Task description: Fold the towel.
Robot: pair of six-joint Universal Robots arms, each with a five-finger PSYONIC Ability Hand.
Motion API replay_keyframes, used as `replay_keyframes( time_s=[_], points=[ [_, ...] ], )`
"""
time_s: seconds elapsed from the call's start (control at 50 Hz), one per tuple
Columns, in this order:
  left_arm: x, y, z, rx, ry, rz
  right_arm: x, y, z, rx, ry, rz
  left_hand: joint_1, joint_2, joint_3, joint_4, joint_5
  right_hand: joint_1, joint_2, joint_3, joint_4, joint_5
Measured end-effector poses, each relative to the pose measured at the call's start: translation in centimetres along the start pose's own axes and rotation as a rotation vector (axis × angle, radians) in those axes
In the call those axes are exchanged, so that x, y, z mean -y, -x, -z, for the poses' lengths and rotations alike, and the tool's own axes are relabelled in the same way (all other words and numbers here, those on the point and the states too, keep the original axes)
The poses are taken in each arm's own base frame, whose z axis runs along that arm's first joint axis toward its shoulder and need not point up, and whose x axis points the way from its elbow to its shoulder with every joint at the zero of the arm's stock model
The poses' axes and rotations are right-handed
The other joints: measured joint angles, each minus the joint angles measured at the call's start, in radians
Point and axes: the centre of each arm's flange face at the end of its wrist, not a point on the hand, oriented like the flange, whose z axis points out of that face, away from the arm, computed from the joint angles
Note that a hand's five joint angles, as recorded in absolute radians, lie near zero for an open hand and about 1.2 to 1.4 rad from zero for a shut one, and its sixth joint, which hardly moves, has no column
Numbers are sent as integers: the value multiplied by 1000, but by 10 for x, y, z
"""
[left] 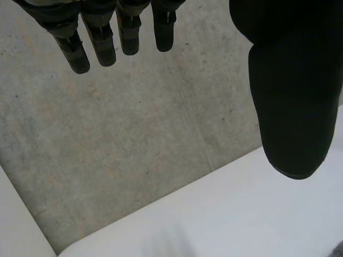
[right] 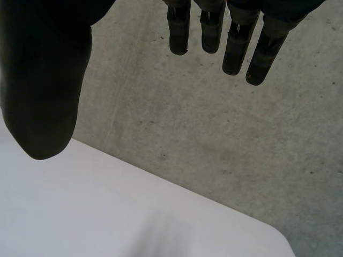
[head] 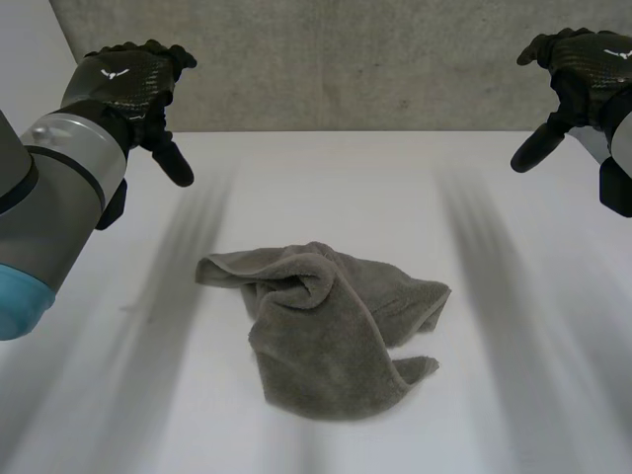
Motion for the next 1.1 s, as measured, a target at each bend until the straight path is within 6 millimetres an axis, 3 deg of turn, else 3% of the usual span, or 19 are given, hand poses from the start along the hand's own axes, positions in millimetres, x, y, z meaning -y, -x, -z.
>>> replay_keyframes(
  time_s=[0.48, 0.68, 0.82, 0.96, 1.1],
  points=[
    [-1, 8, -1, 15, 18, 18, -4, 1, 1, 3, 12, 21, 0, -1, 0, 0, 0, 0, 0, 0, 0, 0],
    [-15, 10, -4, 13, 53, 11, -13, 5, 5, 31, 62, 37, 3, 6, 4, 5, 0, 0, 0, 0, 0, 0],
    [-72, 4, -22, -71, 191, -15, -52, 21, 21, 163, 265, 121, 10, 15, 14, 15, 0, 0, 0, 0, 0, 0],
    [-122, -3, -27, -159, 306, -84, -97, 39, 43, 289, 457, 69, 13, 19, 18, 19, 0, 0, 0, 0, 0, 0],
    [-156, -7, -33, -182, 286, -189, -137, 55, 62, 366, 606, -30, 22, 28, 27, 26, 4, 0, 0, 0, 0, 0]
  ],
)
